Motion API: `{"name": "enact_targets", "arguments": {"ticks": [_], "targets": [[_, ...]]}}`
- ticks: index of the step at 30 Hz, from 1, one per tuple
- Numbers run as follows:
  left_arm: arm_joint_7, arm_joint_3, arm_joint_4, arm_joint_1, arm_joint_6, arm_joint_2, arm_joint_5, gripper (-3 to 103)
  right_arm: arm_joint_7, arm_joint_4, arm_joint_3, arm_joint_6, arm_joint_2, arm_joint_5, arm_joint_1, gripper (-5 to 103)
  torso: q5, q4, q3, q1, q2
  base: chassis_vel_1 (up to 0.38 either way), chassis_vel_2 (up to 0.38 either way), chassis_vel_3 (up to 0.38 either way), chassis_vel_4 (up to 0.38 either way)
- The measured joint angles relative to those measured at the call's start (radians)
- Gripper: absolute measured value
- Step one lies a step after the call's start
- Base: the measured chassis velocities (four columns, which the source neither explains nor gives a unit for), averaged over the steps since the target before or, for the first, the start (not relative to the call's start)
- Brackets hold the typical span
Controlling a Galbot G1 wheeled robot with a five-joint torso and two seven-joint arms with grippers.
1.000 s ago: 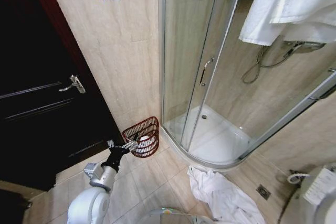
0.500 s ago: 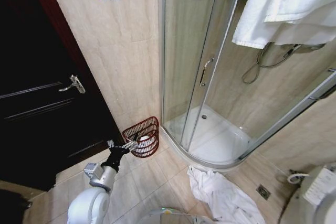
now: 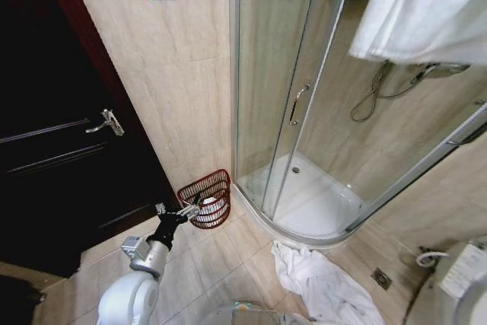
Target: Discard the used towel into the hamper.
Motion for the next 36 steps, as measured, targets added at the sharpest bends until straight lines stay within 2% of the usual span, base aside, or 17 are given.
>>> {"name": "enact_targets", "arguments": {"ticks": [1, 3, 4, 5, 6, 7, 9, 11, 13, 17, 22, 24, 26, 27, 28, 32, 36], "targets": [[0.000, 0.000, 0.000, 0.000, 0.000, 0.000, 0.000, 100, 0.000, 0.000, 0.000, 0.000, 0.000, 0.000, 0.000, 11, 0.0000, 0.0000, 0.000, 0.000, 0.000, 0.000, 0.000, 0.000, 0.000], [0.000, 0.000, 0.000, 0.000, 0.000, 0.000, 0.000, 100, -0.017, 0.091, 0.154, 0.005, -0.082, 0.042, -0.177, 11, 0.0006, 0.0006, 0.000, 0.000, 0.000, 0.000, 0.000, 0.000, 0.000], [0.000, 0.000, 0.000, 0.000, 0.000, 0.000, 0.000, 100, -0.021, 0.133, 0.240, 0.008, -0.123, 0.060, -0.272, 11, 0.0013, 0.0000, 0.000, 0.000, 0.000, 0.000, 0.000, 0.000, 0.000], [0.000, 0.000, 0.000, 0.000, 0.000, 0.000, 0.000, 100, -0.021, 0.133, 0.240, 0.008, -0.123, 0.060, -0.272, 11, 0.0013, 0.0000, 0.000, 0.000, 0.000, 0.000, 0.000, 0.000, 0.000], [0.000, 0.000, 0.000, 0.000, 0.000, 0.000, 0.000, 100, -0.022, 0.201, 0.354, 0.021, -0.183, 0.085, -0.427, 11, 0.0020, -0.0018, 0.000, 0.000, 0.000, 0.000, 0.000, 0.000, 0.000], [0.000, 0.000, 0.000, 0.000, 0.000, 0.000, 0.000, 100, -0.020, 0.241, 0.415, 0.030, -0.205, 0.098, -0.519, 11, 0.0017, -0.0017, 0.000, 0.000, 0.000, 0.000, 0.000, 0.000, 0.000], [0.000, 0.000, 0.000, 0.000, 0.000, 0.000, 0.000, 100, -0.008, 0.271, 0.452, 0.037, -0.211, 0.108, -0.588, 11, 0.0015, -0.0014, 0.000, 0.000, 0.000, -0.022, -0.028, -0.011, -0.002], [0.000, 0.000, 0.000, 0.000, 0.000, 0.000, 0.000, 100, 0.012, 0.297, 0.472, 0.049, -0.202, 0.122, -0.654, 11, 0.0015, 0.0003, 0.000, 0.000, 0.000, 0.000, 0.000, 0.000, 0.000], [0.000, 0.000, 0.000, 0.000, 0.000, 0.000, 0.000, 100, 0.017, 0.300, 0.473, 0.050, -0.198, 0.123, -0.661, 11, 0.0011, 0.0009, 0.000, 0.000, 0.000, 0.000, 0.000, 0.000, 0.000], [0.000, 0.000, 0.000, 0.000, 0.000, 0.000, 0.000, 100, -0.011, 0.302, 0.488, 0.077, -0.195, 0.073, -0.695, 11, -0.0002, 0.0002, 0.000, 0.000, 0.000, 0.000, 0.000, 0.000, 0.000], [0.000, 0.000, 0.000, 0.000, 0.000, 0.000, 0.000, 100, -0.081, 0.282, 0.524, 0.152, -0.151, -0.090, -0.791, 11, -0.0001, -0.0006, 0.000, 0.000, 0.000, 0.000, 0.000, 0.000, 0.000], [0.000, 0.000, 0.000, 0.000, 0.000, 0.000, 0.000, 100, -0.092, 0.277, 0.524, 0.159, -0.142, -0.109, -0.801, 11, -0.0002, -0.0006, 0.000, 0.000, 0.000, 0.000, 0.000, 0.000, 0.000], [0.000, 0.000, 0.000, 0.000, 0.000, 0.000, 0.000, 100, -0.169, 0.238, 0.529, 0.240, -0.057, -0.237, -0.920, 11, 0.0008, 0.0005, 0.000, 0.000, 0.000, 0.000, 0.000, 0.000, 0.000], [0.000, 0.000, 0.000, 0.000, 0.000, 0.000, 0.000, 100, -0.183, 0.232, 0.536, 0.261, -0.037, -0.263, -0.957, 11, 0.0007, 0.0002, 0.000, 0.000, 0.000, 0.000, 0.000, 0.000, 0.000], [0.000, 0.000, 0.000, 0.000, 0.000, 0.000, 0.000, 100, -0.183, 0.232, 0.536, 0.261, -0.037, -0.263, -0.957, 11, 0.0007, 0.0002, 0.000, 0.000, 0.000, 0.000, 0.000, 0.000, 0.000], [0.000, 0.000, 0.000, 0.000, 0.000, 0.000, 0.000, 100, -0.204, 0.231, 0.566, 0.339, 0.044, -0.337, -1.081, 11, 0.0019, -0.0001, 0.001, 0.000, 0.000, 0.000, 0.000, 0.000, 0.000], [0.000, 0.000, 0.000, 0.000, 0.000, 0.000, 0.000, 100, -0.192, 0.298, 0.640, 0.371, 0.111, -0.378, -1.200, 11, -0.0001, -0.0003, 0.000, 0.000, 0.000, 0.000, 0.000, 0.000, 0.000]]}}
